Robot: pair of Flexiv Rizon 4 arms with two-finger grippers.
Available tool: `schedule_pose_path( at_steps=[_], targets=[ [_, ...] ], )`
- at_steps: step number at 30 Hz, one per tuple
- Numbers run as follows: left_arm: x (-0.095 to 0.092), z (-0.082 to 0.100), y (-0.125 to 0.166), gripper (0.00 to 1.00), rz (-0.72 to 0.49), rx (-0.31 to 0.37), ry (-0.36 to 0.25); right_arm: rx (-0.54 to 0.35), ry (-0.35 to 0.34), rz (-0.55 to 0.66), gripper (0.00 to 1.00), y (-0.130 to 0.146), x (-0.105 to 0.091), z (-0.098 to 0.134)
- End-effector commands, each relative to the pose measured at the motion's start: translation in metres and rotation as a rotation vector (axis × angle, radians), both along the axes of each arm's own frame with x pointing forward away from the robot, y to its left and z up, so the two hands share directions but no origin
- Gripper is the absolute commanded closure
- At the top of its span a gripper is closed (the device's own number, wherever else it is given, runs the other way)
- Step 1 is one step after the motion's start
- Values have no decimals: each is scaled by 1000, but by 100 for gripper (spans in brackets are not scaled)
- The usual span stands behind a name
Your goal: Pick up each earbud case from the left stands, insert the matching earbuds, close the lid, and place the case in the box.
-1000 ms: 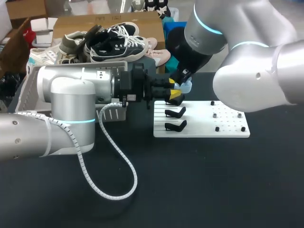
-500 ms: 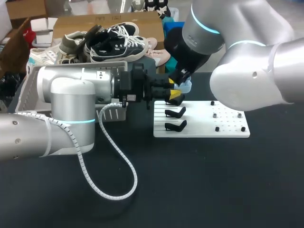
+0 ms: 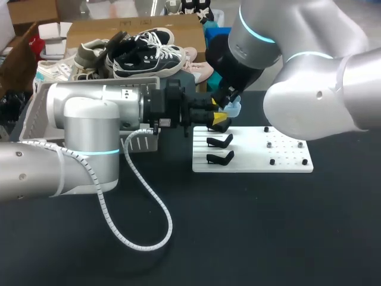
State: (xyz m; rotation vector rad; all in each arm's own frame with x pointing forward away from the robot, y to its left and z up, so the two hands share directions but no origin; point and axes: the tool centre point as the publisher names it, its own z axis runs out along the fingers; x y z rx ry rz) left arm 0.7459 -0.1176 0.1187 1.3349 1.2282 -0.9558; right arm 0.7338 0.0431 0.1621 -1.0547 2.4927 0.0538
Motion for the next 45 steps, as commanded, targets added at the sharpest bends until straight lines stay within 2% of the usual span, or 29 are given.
schedule_pose_path(
  at_steps=[1,18,27,36,40,45],
  targets=[
    [-1,1,0,100,2,-1,-1,0,-8,-5,69,0,-2,-2],
    [-1,1,0,100,2,-1,-1,-1,-15,-14,69,-1,-1,0],
    [-1,1,0,100,2,-1,-1,24,-57,-26,69,-7,-6,16],
    [-1,1,0,100,2,-1,-1,79,-94,-120,67,-20,19,33],
    [-1,1,0,100,2,-1,-1,95,-88,-143,62,-25,34,36],
    [-1,1,0,100,2,-1,-1,96,-71,-174,65,-26,53,32]
  ],
)
